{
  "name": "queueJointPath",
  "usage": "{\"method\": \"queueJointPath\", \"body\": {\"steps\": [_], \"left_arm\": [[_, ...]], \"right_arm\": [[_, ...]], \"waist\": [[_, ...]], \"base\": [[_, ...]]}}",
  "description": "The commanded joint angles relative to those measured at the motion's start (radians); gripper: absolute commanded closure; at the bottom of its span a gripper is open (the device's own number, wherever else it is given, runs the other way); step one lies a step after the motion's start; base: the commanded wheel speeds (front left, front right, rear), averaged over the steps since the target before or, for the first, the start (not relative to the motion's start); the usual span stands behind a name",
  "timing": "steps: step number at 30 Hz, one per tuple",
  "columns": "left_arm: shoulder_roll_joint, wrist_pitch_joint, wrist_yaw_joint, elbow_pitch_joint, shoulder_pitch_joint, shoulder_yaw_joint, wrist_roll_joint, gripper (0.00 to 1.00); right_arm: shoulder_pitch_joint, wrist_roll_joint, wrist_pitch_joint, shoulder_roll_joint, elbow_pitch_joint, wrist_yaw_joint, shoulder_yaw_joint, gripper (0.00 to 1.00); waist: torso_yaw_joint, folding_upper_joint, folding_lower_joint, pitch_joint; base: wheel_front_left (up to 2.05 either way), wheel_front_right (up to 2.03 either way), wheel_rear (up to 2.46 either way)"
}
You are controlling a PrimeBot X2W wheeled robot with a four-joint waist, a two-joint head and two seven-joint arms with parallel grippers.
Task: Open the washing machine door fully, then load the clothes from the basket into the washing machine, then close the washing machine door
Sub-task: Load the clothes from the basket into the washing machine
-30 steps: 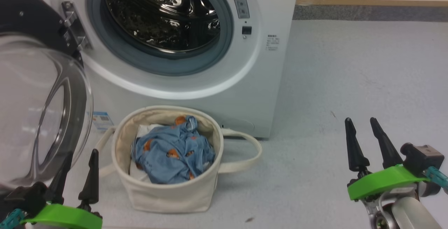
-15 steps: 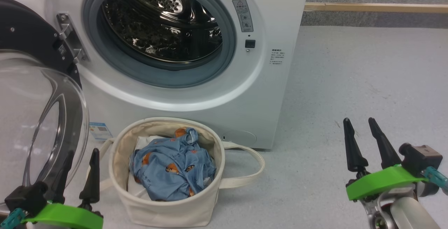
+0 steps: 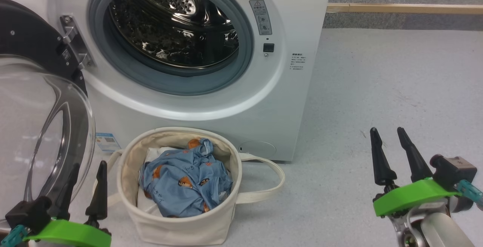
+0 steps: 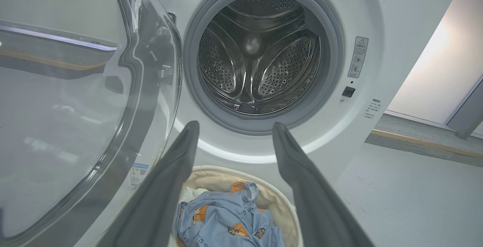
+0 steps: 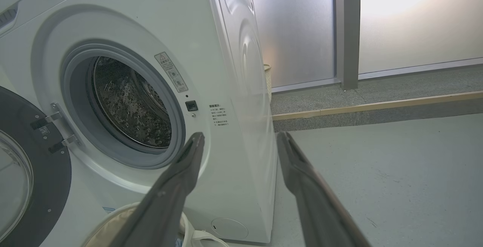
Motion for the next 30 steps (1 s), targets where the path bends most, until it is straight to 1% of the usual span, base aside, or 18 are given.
{"method": "queueJointPath", "body": {"steps": [1,10,14,22,30], "left_arm": [[0.024,-0.012,-0.005,-0.020,-0.048,0.042,0.012,0.00],[0.025,-0.012,-0.006,-0.009,-0.055,0.041,0.017,0.00],[0.024,-0.012,-0.006,-0.008,-0.056,0.044,0.022,0.00],[0.015,-0.012,-0.005,-0.018,-0.053,0.065,0.032,0.00],[-0.001,-0.012,-0.006,-0.011,-0.053,0.068,0.037,0.00]], "right_arm": [[-0.023,0.004,-0.012,-0.007,-0.028,0.001,0.011,0.00],[-0.024,0.007,-0.012,-0.009,-0.025,0.001,0.011,0.00],[-0.024,0.009,-0.012,-0.010,-0.022,0.001,0.013,0.00],[-0.024,0.011,-0.012,-0.010,-0.023,0.001,0.015,0.00],[-0.026,0.013,-0.012,-0.013,-0.019,0.001,0.021,0.00]], "waist": [[0.000,0.0000,0.0001,0.001],[0.002,0.0000,0.0001,0.000],[0.004,0.0000,0.0001,-0.002],[0.007,0.0000,0.0001,-0.004],[0.011,0.0000,0.0001,-0.002]], "base": [[0.00,0.00,0.00],[0.30,-0.28,-0.02],[1.06,-1.16,0.10],[1.52,-1.51,-0.01],[0.57,-0.57,0.00]]}}
